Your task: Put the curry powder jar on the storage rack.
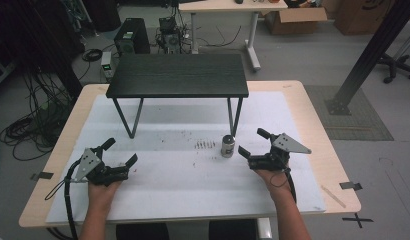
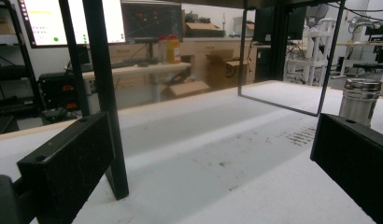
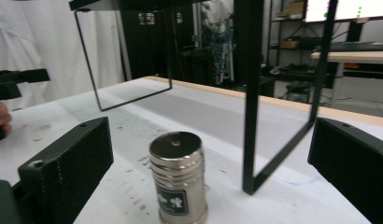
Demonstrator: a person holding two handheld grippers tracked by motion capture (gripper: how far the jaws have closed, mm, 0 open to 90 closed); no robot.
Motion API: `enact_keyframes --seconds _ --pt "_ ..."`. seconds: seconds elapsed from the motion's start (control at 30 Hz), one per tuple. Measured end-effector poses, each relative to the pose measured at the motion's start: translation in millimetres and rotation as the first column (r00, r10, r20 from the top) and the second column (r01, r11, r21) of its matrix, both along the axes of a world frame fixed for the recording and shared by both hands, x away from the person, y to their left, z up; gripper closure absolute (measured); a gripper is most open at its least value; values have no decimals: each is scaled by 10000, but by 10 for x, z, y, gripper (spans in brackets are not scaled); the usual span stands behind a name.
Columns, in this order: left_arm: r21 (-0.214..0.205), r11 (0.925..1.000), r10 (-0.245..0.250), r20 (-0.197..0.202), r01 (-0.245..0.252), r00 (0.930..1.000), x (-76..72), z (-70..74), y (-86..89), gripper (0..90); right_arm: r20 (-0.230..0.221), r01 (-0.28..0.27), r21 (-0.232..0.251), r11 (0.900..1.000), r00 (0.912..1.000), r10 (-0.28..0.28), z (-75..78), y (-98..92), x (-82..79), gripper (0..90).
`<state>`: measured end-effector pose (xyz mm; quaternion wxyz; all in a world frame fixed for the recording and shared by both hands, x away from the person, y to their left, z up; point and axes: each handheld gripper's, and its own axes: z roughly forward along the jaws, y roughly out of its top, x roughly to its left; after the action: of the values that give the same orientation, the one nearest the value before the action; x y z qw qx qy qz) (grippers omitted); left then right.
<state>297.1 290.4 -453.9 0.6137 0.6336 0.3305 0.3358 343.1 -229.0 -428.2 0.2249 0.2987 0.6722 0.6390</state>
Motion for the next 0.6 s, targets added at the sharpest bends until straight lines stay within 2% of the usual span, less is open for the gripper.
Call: enact_keyframes --seconds 0.03,0.27,0.4,0.6 --pt "-6 10000 -7 1 7 10000 0 0 0 2 -87 -286 169 9994 9995 287 4 29 23 0" --pt "0 10000 1 -1 -1 10000 0 0 0 2 -97 -543 182 9984 9985 544 40 112 72 0" --pt "-12 10000 -1 7 1 10000 0 0 -1 2 -254 -802 47 9968 9964 803 49 188 116 0" --pt "-2 10000 -6 -4 6 10000 0 0 0 2 -344 -892 -33 9960 9954 890 39 224 153 0"
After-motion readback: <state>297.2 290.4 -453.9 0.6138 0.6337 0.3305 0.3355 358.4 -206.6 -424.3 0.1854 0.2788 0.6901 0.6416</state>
